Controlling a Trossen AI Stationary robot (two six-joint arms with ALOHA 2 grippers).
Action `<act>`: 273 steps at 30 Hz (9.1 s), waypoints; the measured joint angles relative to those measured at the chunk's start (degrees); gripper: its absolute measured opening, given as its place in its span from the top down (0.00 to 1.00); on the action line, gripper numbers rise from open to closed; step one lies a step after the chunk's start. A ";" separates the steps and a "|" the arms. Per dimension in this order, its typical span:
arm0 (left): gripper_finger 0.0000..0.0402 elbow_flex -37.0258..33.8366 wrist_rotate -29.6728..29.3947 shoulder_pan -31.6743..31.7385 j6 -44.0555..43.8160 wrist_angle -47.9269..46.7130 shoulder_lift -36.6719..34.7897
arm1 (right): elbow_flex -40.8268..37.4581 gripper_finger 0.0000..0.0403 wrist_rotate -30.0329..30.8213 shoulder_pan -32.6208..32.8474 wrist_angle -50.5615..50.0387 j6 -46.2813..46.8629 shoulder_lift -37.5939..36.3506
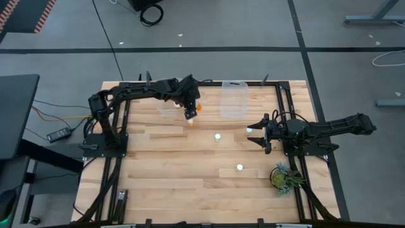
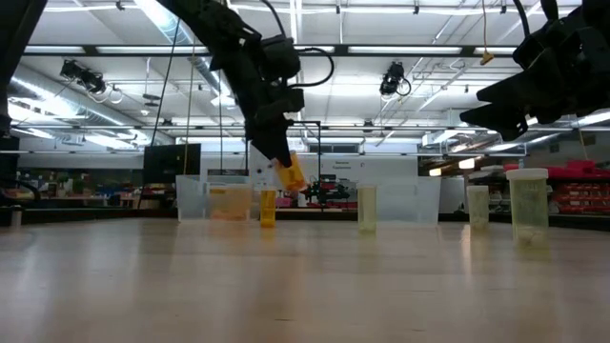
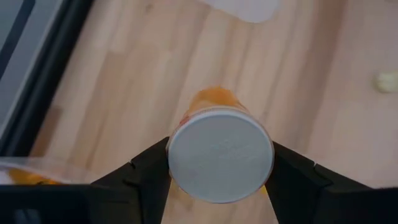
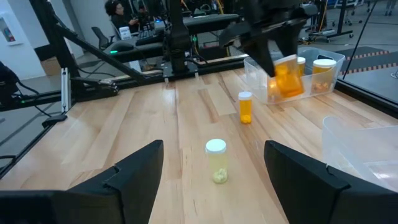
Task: Pick and place medicine bottles into bin by pill shape (circle, oval)
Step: Put the large orange pill bottle into the left transparent bin, then put the small yellow pill bottle into the right transparent bin
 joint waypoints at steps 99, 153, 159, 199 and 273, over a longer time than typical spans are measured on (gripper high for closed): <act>0.43 4.02 -4.51 13.17 -6.55 -29.18 6.77 | 0.00 0.29 0.01 0.00 0.00 0.00 0.00; 0.15 25.64 -7.80 4.08 0.80 -42.96 1.00 | 0.01 0.29 -0.01 -0.02 -0.02 0.00 0.00; 0.15 25.64 -8.00 0.54 -0.43 -40.54 -7.97 | 0.01 0.29 0.01 -0.02 0.00 0.00 0.00; 0.15 -32.66 -5.98 -13.92 -6.32 12.34 -62.38 | 0.01 0.29 0.00 0.00 -0.02 0.00 0.00; 0.15 -72.78 -4.96 -20.38 3.68 41.36 -95.03 | -0.01 0.29 1.93 -0.13 26.01 3.67 -0.02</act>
